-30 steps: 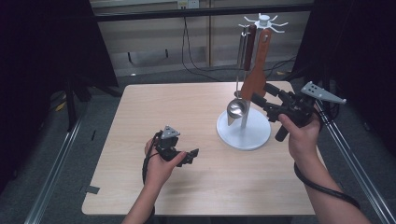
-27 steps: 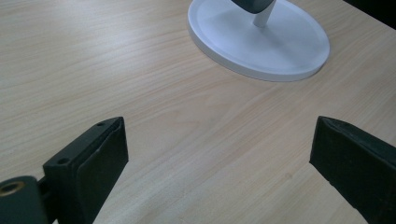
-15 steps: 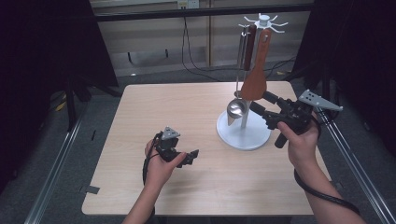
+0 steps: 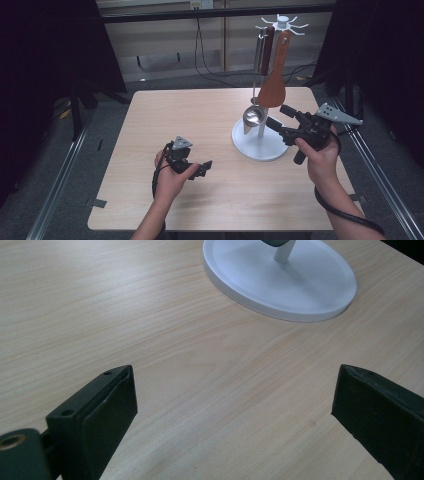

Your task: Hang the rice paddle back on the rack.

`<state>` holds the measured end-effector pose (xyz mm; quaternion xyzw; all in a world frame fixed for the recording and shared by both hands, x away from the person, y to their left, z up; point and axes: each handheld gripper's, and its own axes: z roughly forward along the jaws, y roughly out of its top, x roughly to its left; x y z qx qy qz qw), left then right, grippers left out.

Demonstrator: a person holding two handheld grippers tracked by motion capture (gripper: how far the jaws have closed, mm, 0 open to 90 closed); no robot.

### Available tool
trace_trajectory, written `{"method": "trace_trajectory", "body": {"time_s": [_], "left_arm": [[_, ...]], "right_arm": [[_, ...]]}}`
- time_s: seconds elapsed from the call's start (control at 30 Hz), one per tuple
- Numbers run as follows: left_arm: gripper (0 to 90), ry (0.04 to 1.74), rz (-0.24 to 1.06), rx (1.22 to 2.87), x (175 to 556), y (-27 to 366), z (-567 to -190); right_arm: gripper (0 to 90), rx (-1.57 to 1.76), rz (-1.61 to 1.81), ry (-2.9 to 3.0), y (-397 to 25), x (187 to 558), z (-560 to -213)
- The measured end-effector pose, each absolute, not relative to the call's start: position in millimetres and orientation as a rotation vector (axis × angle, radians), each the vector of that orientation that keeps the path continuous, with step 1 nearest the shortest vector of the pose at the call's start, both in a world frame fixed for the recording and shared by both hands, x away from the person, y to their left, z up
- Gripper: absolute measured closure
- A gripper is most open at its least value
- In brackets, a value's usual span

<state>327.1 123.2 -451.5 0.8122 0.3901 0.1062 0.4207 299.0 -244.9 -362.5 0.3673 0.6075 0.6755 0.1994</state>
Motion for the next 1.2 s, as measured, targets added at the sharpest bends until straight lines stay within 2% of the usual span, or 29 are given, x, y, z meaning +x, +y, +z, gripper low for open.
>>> {"method": "trace_trajectory", "body": {"time_s": [0.63, 1.2], "left_arm": [[4.2, 0.981, 0.267, 2.037, 326, 122, -452], [4.2, 0.991, 0.262, 2.018, 325, 121, -452]], "right_arm": [[13.1, 1.006, 1.855, 1.758, -245, 293, -379], [13.0, 1.028, 1.839, 1.784, -248, 287, -395]]}}
